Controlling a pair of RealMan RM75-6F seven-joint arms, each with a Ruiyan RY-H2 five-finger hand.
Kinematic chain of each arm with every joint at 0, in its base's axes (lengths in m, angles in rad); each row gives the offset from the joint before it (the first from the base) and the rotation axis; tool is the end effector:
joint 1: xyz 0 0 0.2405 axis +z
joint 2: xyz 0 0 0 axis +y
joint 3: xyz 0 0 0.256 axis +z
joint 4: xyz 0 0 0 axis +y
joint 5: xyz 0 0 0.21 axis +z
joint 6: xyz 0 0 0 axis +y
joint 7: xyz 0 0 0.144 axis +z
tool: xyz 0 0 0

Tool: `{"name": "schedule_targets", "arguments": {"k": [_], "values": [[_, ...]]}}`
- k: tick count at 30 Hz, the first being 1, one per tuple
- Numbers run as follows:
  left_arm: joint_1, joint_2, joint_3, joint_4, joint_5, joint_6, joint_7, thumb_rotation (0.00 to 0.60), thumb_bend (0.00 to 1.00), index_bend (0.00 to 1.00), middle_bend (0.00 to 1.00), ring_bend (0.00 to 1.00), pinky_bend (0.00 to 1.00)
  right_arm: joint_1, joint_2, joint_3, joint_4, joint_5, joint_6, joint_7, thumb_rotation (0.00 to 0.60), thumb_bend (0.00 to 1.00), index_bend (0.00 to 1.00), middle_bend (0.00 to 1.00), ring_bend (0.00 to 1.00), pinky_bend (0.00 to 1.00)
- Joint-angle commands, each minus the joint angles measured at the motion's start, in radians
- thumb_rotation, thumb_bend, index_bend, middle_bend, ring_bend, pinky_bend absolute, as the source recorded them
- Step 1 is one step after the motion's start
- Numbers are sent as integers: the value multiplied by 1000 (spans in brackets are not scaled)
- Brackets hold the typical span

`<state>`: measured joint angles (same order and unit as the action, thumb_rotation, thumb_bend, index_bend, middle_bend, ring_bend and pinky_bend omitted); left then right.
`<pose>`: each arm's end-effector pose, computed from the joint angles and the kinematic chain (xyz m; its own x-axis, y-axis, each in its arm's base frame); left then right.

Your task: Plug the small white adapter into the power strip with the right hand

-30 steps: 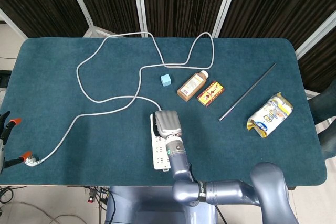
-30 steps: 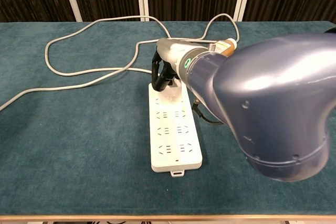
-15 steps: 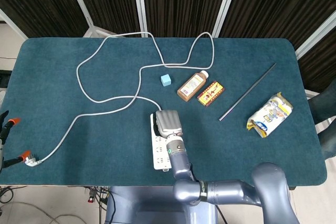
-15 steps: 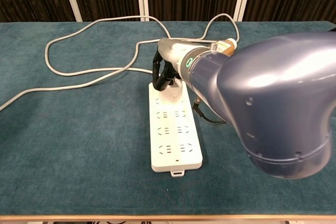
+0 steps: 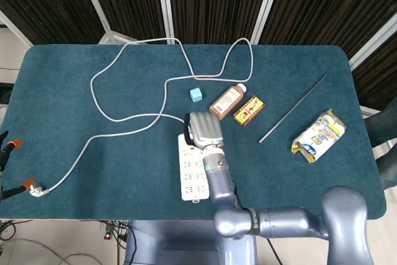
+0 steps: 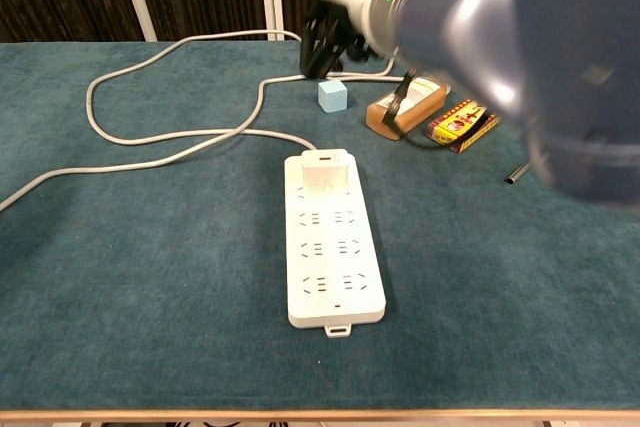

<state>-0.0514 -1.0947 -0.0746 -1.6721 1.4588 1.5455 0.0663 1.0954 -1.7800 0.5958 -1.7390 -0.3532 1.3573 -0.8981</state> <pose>-0.3070 0.1746 0.1749 0.4209 -0.0638 0.9049 0.9067 0.0605 -0.4175 0.0281 -0.3513 -0.0145 0.1902 -0.2740 0.9427 -0.9804 -0.1031 0.1679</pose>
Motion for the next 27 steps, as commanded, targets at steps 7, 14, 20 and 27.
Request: {"name": "schedule_targets", "arguments": {"k": [7, 14, 20, 27], "values": [[2, -4, -2, -3, -3, 4, 10, 600, 92, 210, 0, 0, 0, -188, 326, 21, -255, 12, -39, 57, 600, 545, 258, 263, 240, 569], [2, -8, 0, -5, -1, 5, 21, 600, 92, 211, 0, 0, 0, -450, 585, -143, -387, -301, -130, 252, 600, 464, 60, 58, 22, 314], [-1, -14, 2, -7, 2, 1, 36, 600, 92, 211, 0, 0, 0, -714, 689, -408, -307, -844, -42, 462, 600, 446, 37, 32, 0, 262], [-9, -22, -1, 6, -7, -14, 47, 600, 92, 201, 0, 0, 0, -920, 648, -623, -43, -1183, 169, 608, 600, 442, 34, 31, 0, 220]]}}
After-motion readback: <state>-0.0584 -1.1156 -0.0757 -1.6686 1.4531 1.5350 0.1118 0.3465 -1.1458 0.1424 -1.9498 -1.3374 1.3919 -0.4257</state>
